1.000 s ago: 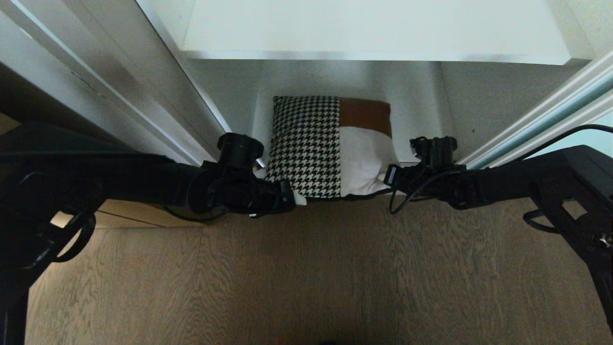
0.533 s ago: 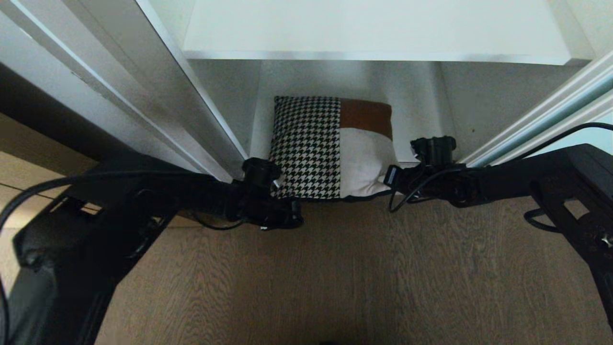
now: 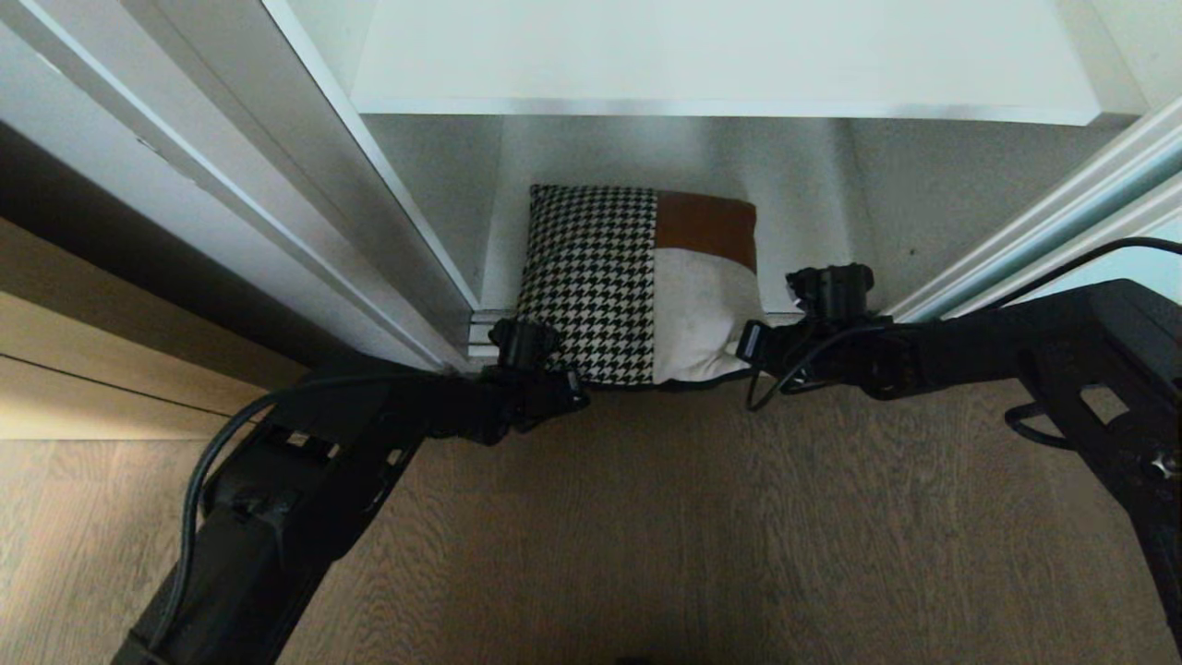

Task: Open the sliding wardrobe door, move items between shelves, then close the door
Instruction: Place the pillow on the lower shelf

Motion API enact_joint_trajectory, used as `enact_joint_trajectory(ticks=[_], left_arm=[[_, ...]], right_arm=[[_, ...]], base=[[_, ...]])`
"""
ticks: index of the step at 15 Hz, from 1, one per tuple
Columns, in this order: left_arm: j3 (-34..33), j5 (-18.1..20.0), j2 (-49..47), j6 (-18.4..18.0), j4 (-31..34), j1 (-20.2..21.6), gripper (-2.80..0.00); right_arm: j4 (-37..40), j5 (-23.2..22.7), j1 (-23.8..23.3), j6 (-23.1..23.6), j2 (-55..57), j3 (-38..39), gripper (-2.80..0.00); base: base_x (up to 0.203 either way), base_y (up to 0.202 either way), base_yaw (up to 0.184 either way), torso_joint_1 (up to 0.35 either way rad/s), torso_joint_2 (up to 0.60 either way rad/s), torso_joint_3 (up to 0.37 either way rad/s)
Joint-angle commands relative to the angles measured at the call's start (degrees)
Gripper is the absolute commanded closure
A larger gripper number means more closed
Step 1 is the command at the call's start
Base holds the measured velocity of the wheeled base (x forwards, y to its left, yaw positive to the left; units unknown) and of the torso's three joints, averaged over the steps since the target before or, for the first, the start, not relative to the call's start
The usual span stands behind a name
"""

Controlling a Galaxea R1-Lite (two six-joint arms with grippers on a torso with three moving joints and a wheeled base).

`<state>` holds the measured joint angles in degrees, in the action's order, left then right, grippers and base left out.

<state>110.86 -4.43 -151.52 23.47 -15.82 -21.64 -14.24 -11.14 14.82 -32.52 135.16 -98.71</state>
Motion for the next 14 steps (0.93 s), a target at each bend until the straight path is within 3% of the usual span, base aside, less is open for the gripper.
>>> enact_joint_trajectory(ticks=[1, 3, 6, 9, 13, 14], left_arm=[[0.1, -4.4, -1.5, -0.5, -5.7, -0.1, 0.00], [0.1, -7.7, -1.1, -3.1, -12.9, -0.2, 0.00], [0.1, -10.8, 1.2, -4.2, -15.1, -0.2, 0.00], [0.1, -10.8, -0.3, -7.0, -17.7, -0.2, 0.00], [0.1, -10.8, -3.1, -7.6, -17.7, -0.2, 0.00], [0.1, -10.8, -3.1, -7.6, -17.6, -0.2, 0.00]], right_arm=[[-0.4, -0.1, 0.1, -0.1, 0.8, 0.3, 0.00], [-0.3, -0.1, 0.1, 0.0, 0.9, -0.2, 0.00], [-0.5, 0.0, 0.3, 0.5, 2.1, -0.6, 0.00], [-0.6, 0.1, 0.6, 0.8, 2.4, -0.8, 0.00], [-0.5, 0.3, 0.7, 2.6, 3.0, -1.2, 0.00], [-0.5, 0.7, 0.7, 2.6, 2.8, -1.1, -2.80]], base=[[0.000, 0.000, 0.000, 0.000, 0.00, 0.000], [0.000, 0.000, 0.000, 0.000, 0.00, 0.000], [0.000, 0.000, 0.000, 0.000, 0.00, 0.000], [0.000, 0.000, 0.000, 0.000, 0.00, 0.000], [0.000, 0.000, 0.000, 0.000, 0.00, 0.000], [0.000, 0.000, 0.000, 0.000, 0.00, 0.000]])
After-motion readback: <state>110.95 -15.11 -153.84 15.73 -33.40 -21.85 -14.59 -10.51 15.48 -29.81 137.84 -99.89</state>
